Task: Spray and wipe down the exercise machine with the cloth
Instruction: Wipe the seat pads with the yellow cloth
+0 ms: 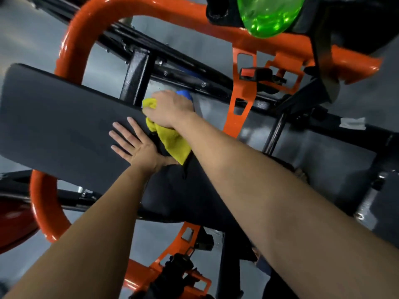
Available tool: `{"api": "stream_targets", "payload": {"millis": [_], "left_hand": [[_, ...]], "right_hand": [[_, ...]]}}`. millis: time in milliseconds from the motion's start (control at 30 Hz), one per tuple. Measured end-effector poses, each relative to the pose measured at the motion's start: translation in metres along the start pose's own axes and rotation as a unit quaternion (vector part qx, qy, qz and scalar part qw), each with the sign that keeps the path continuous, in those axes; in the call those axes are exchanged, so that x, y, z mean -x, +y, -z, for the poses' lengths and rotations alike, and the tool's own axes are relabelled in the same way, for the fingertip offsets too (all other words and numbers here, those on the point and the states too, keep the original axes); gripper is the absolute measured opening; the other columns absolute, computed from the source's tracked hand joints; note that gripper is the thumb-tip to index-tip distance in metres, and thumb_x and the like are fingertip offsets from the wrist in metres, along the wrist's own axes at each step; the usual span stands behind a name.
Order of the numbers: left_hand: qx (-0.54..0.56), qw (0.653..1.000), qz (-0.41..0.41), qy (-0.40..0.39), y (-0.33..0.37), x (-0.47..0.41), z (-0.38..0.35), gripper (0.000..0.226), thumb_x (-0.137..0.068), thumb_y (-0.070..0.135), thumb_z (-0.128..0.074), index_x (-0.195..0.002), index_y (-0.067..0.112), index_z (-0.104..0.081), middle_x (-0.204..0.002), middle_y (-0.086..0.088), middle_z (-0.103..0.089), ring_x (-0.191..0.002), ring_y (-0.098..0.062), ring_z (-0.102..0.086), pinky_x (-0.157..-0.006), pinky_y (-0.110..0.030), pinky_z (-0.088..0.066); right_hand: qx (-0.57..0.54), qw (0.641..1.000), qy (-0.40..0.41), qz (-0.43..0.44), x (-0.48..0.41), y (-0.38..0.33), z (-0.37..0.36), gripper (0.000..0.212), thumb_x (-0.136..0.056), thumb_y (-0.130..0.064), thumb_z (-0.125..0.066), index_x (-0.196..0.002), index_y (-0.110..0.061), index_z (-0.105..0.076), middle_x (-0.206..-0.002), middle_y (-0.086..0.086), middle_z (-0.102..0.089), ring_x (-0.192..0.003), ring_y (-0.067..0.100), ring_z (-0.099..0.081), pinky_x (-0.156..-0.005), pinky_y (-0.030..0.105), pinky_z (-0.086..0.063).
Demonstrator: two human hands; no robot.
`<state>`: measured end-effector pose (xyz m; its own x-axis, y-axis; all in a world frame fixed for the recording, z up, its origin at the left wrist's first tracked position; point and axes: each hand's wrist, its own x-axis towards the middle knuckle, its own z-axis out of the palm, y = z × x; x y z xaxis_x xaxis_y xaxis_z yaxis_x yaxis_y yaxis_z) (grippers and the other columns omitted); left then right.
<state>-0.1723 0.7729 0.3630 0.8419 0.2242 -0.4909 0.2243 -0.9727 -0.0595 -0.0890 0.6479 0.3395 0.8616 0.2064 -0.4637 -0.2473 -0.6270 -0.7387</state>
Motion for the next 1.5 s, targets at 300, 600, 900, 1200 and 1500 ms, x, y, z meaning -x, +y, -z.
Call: {"api": "stream_targets", "payload": {"millis": [300,600,900,1200,1500], "left_hand": [[0.006,0.999,-0.013,-0.049,0.002,0.009,0.013,0.186,-0.029,0.091,-0.078,-0.150,0.014,0.039,-0.156,-0.027,0.043,-0.144,-0.045,0.040,-0.112,-0.066,0.022],[0.003,0.999,-0.013,-0.035,0.003,0.008,0.007,0.186,-0.024,0.092,-0.074,-0.152,0.013,0.036,-0.158,-0.027,0.039,-0.147,-0.044,0.037,-0.115,-0.066,0.020],[0.009,0.999,-0.013,-0.028,0.001,0.005,0.004,0.187,-0.022,0.094,-0.072,-0.153,0.014,0.035,-0.158,-0.028,0.037,-0.147,-0.045,0.035,-0.115,-0.067,0.019],[0.005,0.999,-0.019,-0.039,0.001,0.007,0.006,0.186,-0.024,0.093,-0.072,-0.153,0.013,0.036,-0.158,-0.028,0.039,-0.146,-0.046,0.036,-0.114,-0.067,0.019],[0.008,0.999,-0.021,-0.038,-0.002,0.003,0.003,0.186,-0.021,0.096,-0.065,-0.152,0.012,0.037,-0.157,-0.029,0.039,-0.146,-0.048,0.035,-0.113,-0.068,0.019]], "right_hand": [[-0.064,0.974,-0.008,-0.215,0.092,0.164,0.018,0.064,-0.073,-0.068,-0.046,-0.117,-0.027,-0.068,-0.128,0.006,-0.067,-0.117,0.033,-0.062,-0.096,0.040,-0.051],[0.007,0.914,-0.097,-0.395,0.213,0.324,-0.006,0.042,-0.094,-0.048,-0.055,-0.115,-0.015,-0.072,-0.130,0.014,-0.067,-0.114,0.033,-0.063,-0.096,0.035,-0.049],[-0.063,0.898,-0.023,-0.435,0.215,0.347,-0.041,0.029,-0.070,-0.044,-0.057,-0.090,-0.024,-0.064,-0.106,0.007,-0.070,-0.095,0.033,-0.066,-0.090,0.044,-0.056],[-0.018,0.936,-0.004,-0.350,0.171,0.284,0.035,0.067,-0.068,-0.068,-0.053,-0.111,-0.019,-0.069,-0.121,0.015,-0.067,-0.110,0.038,-0.064,-0.084,0.036,-0.050],[-0.126,0.984,-0.016,-0.126,0.034,0.045,0.033,0.041,-0.086,-0.051,-0.062,-0.105,-0.016,-0.070,-0.109,0.008,-0.070,-0.106,0.030,-0.066,-0.073,0.028,-0.045]]}}
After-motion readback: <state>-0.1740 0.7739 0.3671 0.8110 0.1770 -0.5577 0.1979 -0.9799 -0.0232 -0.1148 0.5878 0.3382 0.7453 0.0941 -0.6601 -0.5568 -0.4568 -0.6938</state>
